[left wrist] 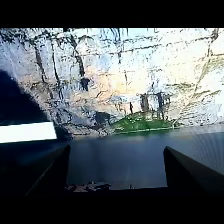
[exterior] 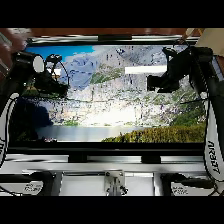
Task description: Fold the shirts.
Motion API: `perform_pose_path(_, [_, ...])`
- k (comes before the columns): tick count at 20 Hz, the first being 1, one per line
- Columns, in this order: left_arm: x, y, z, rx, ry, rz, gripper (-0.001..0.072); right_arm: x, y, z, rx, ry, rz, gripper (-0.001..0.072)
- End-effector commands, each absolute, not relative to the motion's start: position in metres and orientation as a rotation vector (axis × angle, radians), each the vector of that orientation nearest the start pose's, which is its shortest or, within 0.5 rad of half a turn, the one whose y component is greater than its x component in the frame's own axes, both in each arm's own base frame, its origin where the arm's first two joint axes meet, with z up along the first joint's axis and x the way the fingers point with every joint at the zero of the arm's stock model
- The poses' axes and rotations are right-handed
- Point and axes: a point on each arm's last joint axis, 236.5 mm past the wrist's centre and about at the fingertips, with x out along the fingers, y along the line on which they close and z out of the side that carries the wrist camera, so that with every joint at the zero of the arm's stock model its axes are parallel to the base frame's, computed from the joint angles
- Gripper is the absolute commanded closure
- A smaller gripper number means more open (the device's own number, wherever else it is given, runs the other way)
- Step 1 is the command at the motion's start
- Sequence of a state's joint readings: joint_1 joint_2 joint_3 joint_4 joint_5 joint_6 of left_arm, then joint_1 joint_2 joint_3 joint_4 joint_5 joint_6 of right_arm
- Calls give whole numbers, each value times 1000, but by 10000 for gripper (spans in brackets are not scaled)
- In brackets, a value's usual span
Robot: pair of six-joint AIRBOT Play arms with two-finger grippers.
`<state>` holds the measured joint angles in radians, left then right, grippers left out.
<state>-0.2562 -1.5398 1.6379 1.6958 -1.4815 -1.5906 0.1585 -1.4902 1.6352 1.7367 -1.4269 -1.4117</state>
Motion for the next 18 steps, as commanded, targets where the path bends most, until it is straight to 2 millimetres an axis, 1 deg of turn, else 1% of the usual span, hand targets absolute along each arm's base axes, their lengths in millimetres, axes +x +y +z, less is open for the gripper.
perform_pose_path(1, [444, -91, 34, 238, 1311, -132, 30, 437, 109, 80, 171, 1248, 162, 128])
perform_pose_path(2, [456, -94, 33, 244, 1267, -143, 30, 442, 110, 82, 176, 1225, 164, 128])
perform_pose_path(3, [474, -99, 36, 227, 1191, -145, 30, 447, 111, 84, 181, 1204, 165, 128])
perform_pose_path(5, [519, -106, 54, 132, 1020, -115, 29, 455, 112, 87, 186, 1169, 167, 128])
perform_pose_path(6, [536, -107, 57, 101, 984, -105, 26, 457, 112, 89, 189, 1155, 168, 128])
perform_pose_path(7, [550, -106, 54, 87, 982, -105, 21, 459, 113, 89, 194, 1149, 170, 128])
perform_pose_path(8, [562, -106, 44, 63, 996, -107, 21, 459, 114, 89, 201, 1151, 169, 128])
perform_pose_path(9, [572, -105, 31, 32, 1021, -109, 21, 458, 114, 88, 200, 1155, 169, 128])
perform_pose_path(11, [587, -102, -1, -11, 1064, -105, 21, 454, 114, 86, 197, 1176, 169, 128])
perform_pose_path(13, [596, -110, -22, -79, 1075, -131, 21, 449, 113, 84, 193, 1199, 168, 128])
perform_pose_path(15, [599, -119, -44, -132, 1094, -151, 24, 443, 113, 82, 190, 1223, 167, 128])
perform_pose_path(17, [598, -119, -59, -125, 1119, -151, 41, 438, 112, 80, 199, 1251, 156, 128])
perform_pose_path(18, [597, -118, -62, -135, 1125, -144, 176, 436, 112, 79, 208, 1260, 148, 128])
